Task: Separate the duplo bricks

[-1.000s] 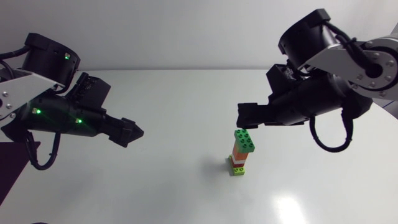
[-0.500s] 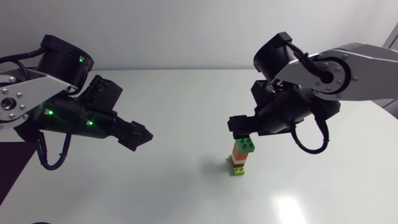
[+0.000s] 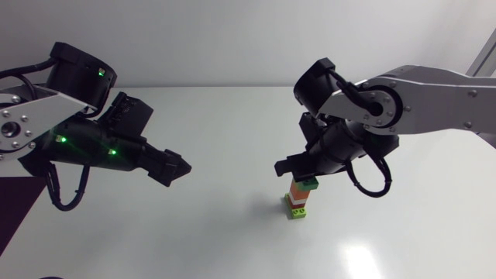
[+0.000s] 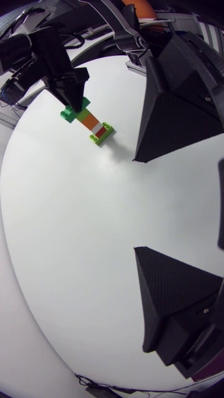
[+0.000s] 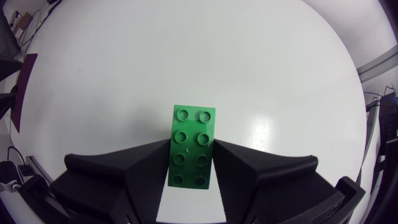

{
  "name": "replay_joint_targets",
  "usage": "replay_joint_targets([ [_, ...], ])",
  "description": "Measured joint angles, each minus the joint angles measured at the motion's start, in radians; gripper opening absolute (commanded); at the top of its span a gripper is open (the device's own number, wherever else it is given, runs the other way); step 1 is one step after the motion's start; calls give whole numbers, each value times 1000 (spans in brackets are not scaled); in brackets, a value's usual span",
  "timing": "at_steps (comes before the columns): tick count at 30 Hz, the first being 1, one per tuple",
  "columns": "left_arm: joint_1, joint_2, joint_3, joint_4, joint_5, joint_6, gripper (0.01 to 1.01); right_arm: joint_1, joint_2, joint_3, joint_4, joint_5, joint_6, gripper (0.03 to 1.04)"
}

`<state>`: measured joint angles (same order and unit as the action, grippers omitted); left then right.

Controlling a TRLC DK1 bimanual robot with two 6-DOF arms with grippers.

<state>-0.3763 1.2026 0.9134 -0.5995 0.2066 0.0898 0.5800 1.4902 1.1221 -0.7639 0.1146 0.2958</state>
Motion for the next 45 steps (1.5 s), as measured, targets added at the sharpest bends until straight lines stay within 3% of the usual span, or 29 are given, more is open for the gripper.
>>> replay_joint_targets([
  [11, -40, -5, -2, 25, 2, 8, 943, 13, 0, 10, -16, -1, -4, 357],
  [18, -109, -72, -55, 190, 9, 23, 952, -8, -27, 64, -37, -151, -5, 357],
  [27, -237, -70, -80, 290, 20, 61, 964, -63, -69, 183, -126, -336, -5, 356],
  [45, -325, 71, -79, 418, 123, 165, 966, -76, -104, 213, -158, -455, -4, 356],
])
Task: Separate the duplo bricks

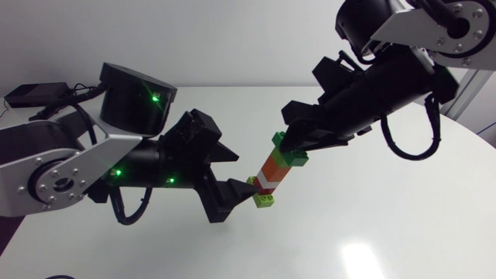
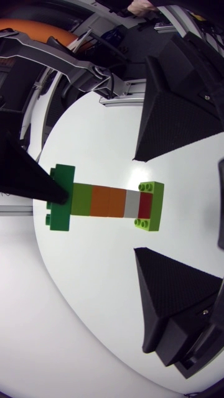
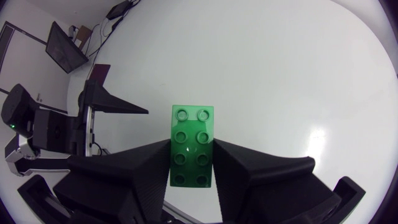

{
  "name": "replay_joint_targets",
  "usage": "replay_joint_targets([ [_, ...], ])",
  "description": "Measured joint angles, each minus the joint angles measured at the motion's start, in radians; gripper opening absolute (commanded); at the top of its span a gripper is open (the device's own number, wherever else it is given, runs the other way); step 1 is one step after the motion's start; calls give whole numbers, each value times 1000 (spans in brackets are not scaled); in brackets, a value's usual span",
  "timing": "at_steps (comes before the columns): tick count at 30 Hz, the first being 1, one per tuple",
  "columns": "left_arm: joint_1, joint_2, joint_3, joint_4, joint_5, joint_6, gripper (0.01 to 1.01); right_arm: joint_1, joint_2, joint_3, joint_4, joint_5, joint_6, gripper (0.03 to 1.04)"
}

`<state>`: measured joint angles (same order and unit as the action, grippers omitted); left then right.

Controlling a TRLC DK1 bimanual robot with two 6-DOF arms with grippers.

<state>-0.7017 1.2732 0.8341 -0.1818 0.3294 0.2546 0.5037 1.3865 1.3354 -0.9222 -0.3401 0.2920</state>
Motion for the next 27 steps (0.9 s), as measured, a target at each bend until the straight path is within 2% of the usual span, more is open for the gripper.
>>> replay_joint_targets([
  [8, -16, 52, 21, 15, 5, 18, 966, 0, -11, 11, 0, -23, 0, 357],
  [21, -92, 127, 56, 111, -15, 18, 957, 4, -10, 11, 8, -38, 0, 356],
  [27, -96, 163, 64, 145, -28, 19, 925, 15, -10, 11, 9, -47, 0, 357],
])
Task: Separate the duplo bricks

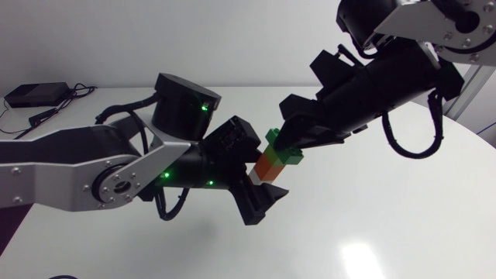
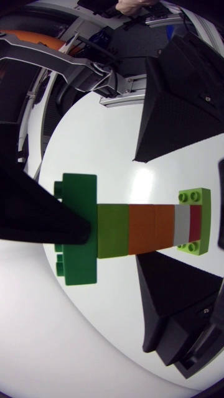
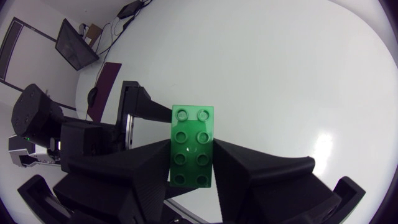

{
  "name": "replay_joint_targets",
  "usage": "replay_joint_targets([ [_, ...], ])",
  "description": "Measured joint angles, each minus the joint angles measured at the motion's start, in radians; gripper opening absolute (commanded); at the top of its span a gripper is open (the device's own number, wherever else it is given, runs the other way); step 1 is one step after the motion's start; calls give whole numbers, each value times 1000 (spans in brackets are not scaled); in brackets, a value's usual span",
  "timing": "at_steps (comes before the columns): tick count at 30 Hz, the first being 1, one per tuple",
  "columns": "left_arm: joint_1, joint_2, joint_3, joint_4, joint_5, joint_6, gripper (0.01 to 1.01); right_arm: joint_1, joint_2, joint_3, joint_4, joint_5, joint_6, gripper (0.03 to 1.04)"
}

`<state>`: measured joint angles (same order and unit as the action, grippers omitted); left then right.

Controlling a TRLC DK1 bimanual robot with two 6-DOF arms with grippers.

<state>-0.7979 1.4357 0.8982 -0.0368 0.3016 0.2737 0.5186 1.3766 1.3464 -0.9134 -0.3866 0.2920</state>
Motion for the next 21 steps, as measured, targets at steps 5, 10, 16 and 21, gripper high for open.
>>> replay_joint_targets([
  [5, 0, 18, 17, 20, -14, 4, 728, 6, 0, 0, 0, 0, 0, 356],
  [10, 3, 31, 17, 23, -14, 7, 600, 6, 0, 0, 3, 0, 0, 357],
  [16, 17, 31, 17, 11, -14, 25, 439, 6, 0, 0, 3, 0, 0, 357],
  [21, 18, 31, 17, 11, -18, 25, 300, 6, -1, 0, 3, 0, 0, 357],
])
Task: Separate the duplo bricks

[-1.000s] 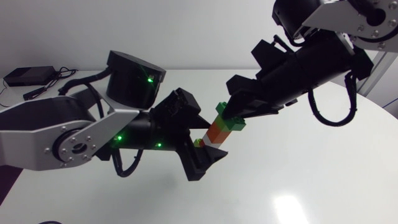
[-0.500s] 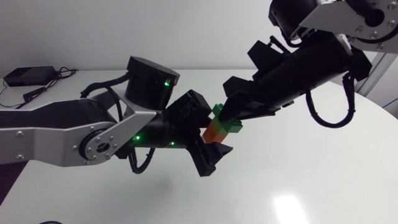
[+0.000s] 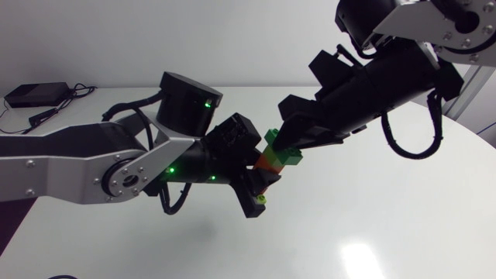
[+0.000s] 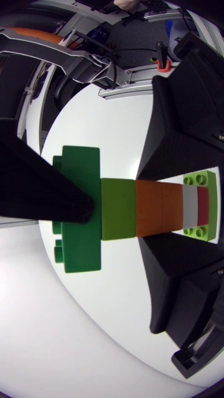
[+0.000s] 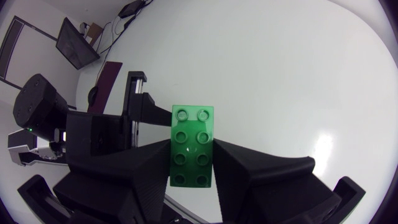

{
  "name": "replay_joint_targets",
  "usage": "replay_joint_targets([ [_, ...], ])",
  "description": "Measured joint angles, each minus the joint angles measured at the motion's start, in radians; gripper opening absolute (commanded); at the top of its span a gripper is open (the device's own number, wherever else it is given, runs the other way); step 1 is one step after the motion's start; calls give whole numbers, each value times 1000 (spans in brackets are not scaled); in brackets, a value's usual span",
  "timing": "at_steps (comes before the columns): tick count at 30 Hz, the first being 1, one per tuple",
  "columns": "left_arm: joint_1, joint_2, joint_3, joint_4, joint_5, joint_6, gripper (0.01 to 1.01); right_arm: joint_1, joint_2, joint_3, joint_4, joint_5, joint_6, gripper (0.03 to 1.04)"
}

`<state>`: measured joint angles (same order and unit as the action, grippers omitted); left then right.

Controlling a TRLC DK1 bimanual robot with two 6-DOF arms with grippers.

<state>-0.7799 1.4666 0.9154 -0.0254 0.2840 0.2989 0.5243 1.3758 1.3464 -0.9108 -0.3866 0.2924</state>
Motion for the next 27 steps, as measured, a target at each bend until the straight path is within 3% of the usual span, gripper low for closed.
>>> replay_joint_targets([
  [7, -1, 3, 1, 0, -3, -1, 202, 0, -8, -5, 0, 1, 0, 357],
  [18, -2, 8, 1, 5, 1, 9, 198, -13, -14, -6, -16, -20, 3, 357],
  [24, -8, 11, 0, 3, 0, 26, 198, -42, -29, 59, -52, -52, 4, 356],
  [27, -7, 11, -1, 3, 0, 27, 198, -64, -55, 76, -49, 19, -6, 356],
])
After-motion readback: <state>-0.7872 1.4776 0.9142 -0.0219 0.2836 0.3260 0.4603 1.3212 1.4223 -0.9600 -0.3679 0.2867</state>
